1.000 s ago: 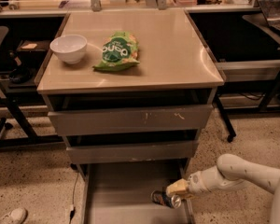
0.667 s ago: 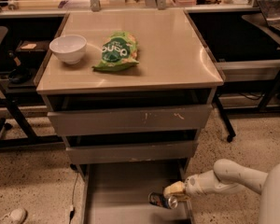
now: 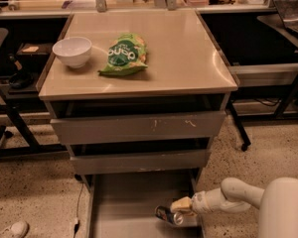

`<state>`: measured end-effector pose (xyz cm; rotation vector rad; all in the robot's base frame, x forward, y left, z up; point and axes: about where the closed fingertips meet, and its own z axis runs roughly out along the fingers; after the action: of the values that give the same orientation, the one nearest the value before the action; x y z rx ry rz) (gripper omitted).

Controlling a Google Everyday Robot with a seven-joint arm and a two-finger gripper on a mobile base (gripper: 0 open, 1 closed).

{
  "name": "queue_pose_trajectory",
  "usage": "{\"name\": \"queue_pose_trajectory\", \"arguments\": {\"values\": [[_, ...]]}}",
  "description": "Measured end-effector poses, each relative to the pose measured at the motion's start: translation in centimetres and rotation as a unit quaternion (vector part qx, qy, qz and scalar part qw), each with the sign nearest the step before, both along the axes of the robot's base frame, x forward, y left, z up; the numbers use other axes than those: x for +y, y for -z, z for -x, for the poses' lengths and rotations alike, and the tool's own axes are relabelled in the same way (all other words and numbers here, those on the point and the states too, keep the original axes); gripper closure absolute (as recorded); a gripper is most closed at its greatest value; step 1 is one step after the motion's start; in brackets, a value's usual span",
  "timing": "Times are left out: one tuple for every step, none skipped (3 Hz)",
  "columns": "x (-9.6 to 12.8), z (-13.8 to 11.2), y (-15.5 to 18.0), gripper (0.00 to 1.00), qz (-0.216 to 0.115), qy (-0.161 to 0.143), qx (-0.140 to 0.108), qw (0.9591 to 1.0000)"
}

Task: Place redbull can into bottom drawer

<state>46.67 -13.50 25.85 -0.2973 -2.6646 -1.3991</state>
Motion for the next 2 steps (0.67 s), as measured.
{"name": "queue_pose_trajectory", "arguments": {"values": [[0.3,-0.1,2.7,1.0,-0.001,0.013,0.011,0.9998],[0.3,0.2,5.4,1.0,-0.001,0.029,0.025,0.9993]]}}
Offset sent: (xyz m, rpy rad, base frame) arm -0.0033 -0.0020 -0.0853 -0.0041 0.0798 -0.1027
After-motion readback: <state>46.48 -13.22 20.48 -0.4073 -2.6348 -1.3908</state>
